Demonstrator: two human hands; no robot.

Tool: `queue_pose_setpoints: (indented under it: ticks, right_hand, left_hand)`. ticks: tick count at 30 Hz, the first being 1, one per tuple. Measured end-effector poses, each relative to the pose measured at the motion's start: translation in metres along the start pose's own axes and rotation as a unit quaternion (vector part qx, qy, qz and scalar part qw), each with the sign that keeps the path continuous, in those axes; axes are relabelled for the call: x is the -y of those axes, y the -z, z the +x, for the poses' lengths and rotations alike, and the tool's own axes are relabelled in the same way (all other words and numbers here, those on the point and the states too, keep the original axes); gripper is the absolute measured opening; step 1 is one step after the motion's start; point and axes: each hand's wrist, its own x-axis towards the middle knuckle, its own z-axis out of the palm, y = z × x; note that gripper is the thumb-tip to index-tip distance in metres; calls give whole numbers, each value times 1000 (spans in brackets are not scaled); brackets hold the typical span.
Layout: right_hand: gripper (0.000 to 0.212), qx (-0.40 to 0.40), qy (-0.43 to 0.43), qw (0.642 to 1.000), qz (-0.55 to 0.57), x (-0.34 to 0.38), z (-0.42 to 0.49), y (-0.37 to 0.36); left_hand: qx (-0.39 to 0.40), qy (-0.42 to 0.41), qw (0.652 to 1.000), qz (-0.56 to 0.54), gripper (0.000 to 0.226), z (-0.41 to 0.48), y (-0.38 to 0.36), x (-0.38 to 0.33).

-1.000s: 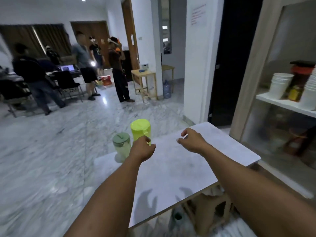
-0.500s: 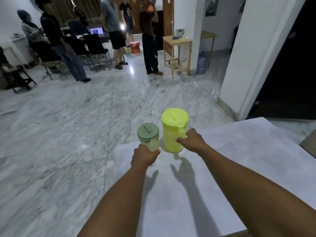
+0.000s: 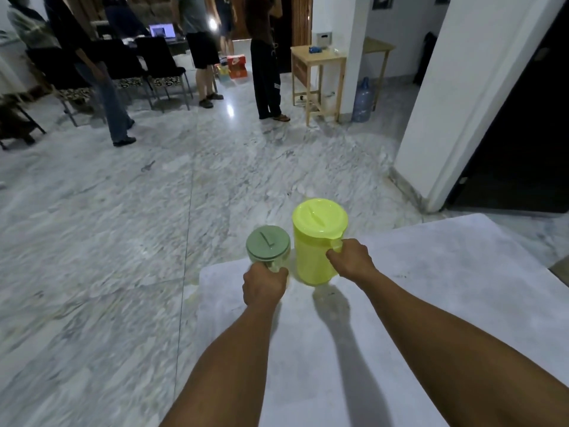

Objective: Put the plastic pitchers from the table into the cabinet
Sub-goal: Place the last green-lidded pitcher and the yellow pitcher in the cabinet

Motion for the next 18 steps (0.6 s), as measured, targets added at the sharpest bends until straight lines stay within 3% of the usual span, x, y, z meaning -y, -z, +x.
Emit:
queue_pose_setpoints:
  ticks: [5, 11, 18]
  right_hand:
    - [40, -42, -5, 998, 40, -7, -36, 15]
    - [38, -139, -41, 986, 79, -29, -131, 54]
    - [29, -261, -106, 956, 83, -99, -283, 145]
  left_hand:
    - [13, -36, 999, -35, 40, -22, 24, -6]
    - [66, -147, 986, -49, 40, -87, 42, -19]
    - [175, -300, 936, -50, 29, -220, 12, -61]
